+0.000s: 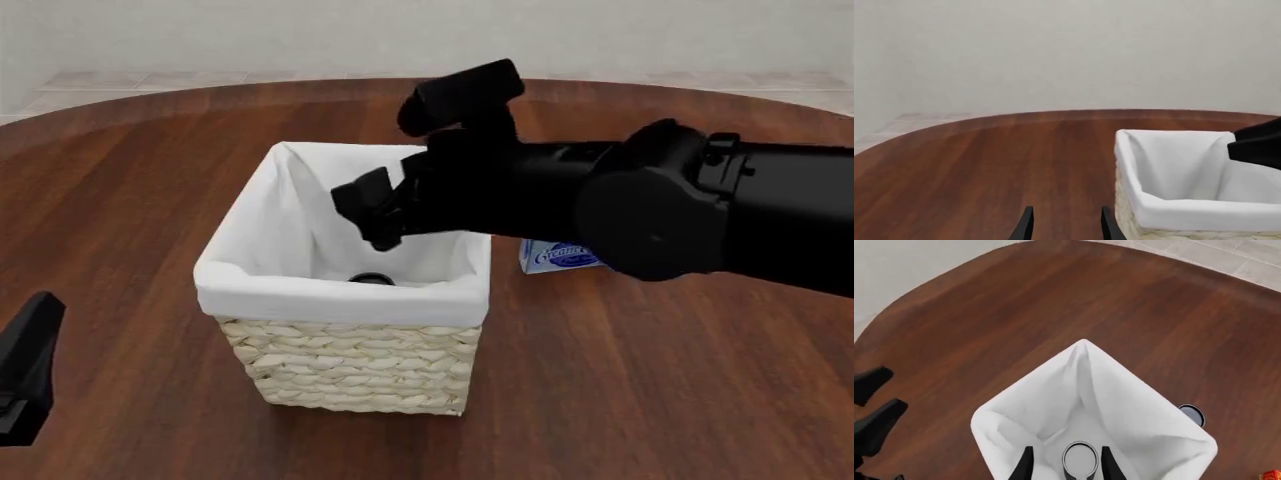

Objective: Pick up the alphabet soup and put it in the basket.

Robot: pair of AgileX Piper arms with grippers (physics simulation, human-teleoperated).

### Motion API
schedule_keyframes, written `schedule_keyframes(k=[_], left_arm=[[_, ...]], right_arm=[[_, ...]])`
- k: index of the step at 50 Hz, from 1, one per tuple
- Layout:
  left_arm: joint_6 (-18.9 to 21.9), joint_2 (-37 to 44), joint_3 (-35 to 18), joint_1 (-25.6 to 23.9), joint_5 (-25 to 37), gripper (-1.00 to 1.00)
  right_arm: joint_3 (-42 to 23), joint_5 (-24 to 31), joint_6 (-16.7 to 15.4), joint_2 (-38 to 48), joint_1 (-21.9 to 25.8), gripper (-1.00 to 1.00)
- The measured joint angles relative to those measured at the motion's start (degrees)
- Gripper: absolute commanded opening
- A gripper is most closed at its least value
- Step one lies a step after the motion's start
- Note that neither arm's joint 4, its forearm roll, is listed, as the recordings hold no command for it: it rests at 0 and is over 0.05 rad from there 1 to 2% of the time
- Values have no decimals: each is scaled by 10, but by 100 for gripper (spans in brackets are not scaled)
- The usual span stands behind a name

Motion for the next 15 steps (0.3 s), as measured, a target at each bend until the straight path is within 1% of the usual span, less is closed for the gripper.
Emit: schedule_keyframes(k=[3, 6, 11, 15], left_arm=[[-2, 4, 3, -4, -11, 100], [-1, 33, 6, -9, -51, 100], [0, 132, 7, -21, -163, 100], [0, 245, 1, -31, -274, 100]], right_arm=[[13, -14, 2, -13, 3, 100], [23, -27, 6, -25, 5, 100], [39, -50, 10, -41, 9, 100], [50, -69, 14, -50, 11, 100]])
